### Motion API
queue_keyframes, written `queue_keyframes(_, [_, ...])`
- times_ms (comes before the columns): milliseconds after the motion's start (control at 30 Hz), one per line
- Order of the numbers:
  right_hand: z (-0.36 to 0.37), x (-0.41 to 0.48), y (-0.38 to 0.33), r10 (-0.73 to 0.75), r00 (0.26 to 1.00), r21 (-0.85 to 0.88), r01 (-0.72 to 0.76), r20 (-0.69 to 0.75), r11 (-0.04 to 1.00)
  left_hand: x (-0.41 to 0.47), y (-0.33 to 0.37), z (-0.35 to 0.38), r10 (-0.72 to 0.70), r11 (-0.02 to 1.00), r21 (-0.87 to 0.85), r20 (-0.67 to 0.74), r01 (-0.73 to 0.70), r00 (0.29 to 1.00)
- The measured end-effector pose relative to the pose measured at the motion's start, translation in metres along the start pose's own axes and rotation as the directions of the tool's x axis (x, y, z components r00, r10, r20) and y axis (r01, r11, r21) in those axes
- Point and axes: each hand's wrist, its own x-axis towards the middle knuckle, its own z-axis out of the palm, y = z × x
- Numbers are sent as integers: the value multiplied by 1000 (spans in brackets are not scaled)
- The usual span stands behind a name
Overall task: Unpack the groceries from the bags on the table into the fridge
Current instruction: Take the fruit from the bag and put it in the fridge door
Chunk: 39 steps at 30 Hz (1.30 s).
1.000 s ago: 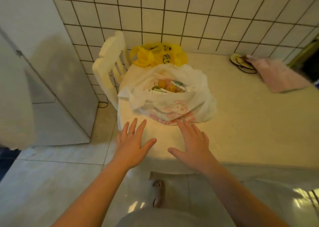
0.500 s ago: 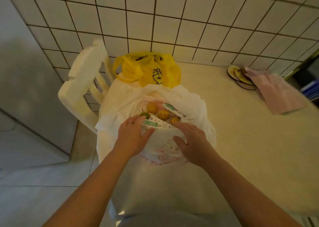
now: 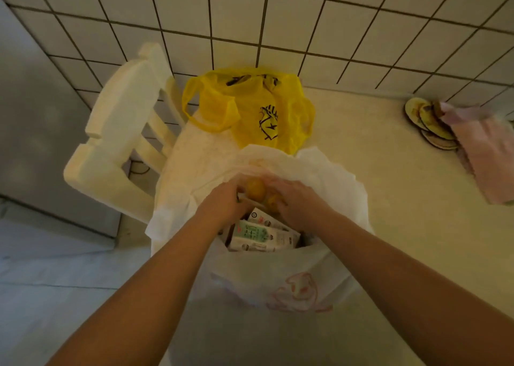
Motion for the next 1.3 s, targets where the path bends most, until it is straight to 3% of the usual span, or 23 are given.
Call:
queue_keyframes(233, [12,59,-3,-133,981,-229,163,143,960,23,-5,5,-93,994,62,122,86,988])
queue_keyframes(500, [34,91,4,-156,973,-196,189,172,962,34,-14,3,-66,995,78,156,54,986])
queue_keyframes(733, [34,77,10,-160,985,-62,164,62,984,22,-16,14,-93,995,-30,54,95,994])
queue_keyframes(933, [8,38,5,-31,990,239,63,-134,969,-1,-11,3,-87,972,-230,-126,56,988])
queue_keyframes(1300, [-19,-98,-24,100,882,427,121,-460,896,-112,13,-20,-16,890,-426,-385,-162,923])
